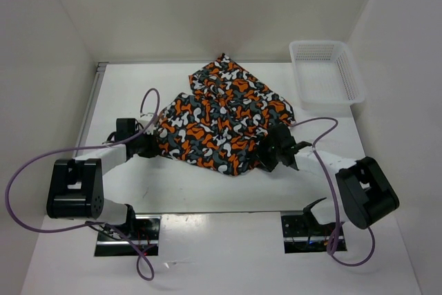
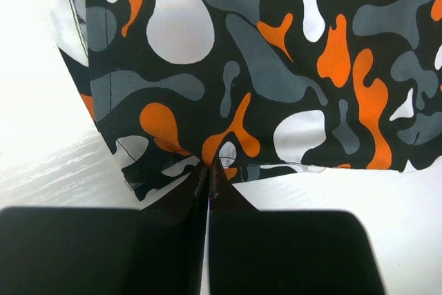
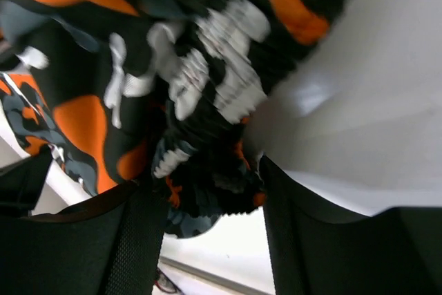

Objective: Fold and stack the shorts
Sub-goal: Fold the shorts

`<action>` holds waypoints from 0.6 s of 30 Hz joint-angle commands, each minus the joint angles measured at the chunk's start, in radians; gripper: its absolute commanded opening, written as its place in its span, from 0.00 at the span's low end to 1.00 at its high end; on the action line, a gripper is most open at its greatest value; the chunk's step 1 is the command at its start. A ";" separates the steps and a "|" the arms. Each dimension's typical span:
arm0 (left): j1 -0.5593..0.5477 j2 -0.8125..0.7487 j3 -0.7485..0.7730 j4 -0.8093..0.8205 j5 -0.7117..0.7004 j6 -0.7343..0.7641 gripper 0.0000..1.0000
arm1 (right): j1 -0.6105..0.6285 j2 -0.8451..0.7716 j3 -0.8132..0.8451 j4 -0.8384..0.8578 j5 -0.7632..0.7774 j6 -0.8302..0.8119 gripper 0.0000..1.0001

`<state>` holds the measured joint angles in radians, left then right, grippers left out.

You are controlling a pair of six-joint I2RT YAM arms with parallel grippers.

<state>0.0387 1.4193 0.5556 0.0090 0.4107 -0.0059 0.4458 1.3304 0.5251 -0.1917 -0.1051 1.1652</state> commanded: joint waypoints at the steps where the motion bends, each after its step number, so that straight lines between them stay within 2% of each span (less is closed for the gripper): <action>1: 0.003 0.009 0.039 -0.026 0.008 0.006 0.00 | 0.010 0.046 0.021 -0.011 0.117 -0.025 0.59; 6: 0.003 0.000 0.050 -0.026 0.017 0.006 0.00 | 0.010 0.088 0.039 -0.011 0.140 -0.016 0.60; 9: 0.003 0.000 0.063 -0.050 0.017 0.006 0.00 | 0.010 0.130 0.049 -0.011 0.186 -0.007 0.42; 10: 0.003 0.000 0.072 -0.061 0.017 0.006 0.00 | 0.010 0.130 0.059 -0.020 0.199 0.002 0.33; 11: 0.003 -0.011 0.072 -0.061 0.007 0.006 0.00 | 0.010 0.144 0.059 -0.020 0.221 0.002 0.15; 13: 0.003 -0.020 0.081 -0.073 -0.003 0.006 0.00 | 0.010 0.144 0.071 -0.032 0.222 0.002 0.00; 18: 0.039 -0.063 0.144 -0.155 -0.013 0.006 0.00 | 0.021 0.037 0.107 -0.153 0.269 -0.012 0.00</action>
<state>0.0521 1.4113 0.6300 -0.1051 0.4030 -0.0059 0.4606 1.4261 0.6052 -0.2146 0.0536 1.1736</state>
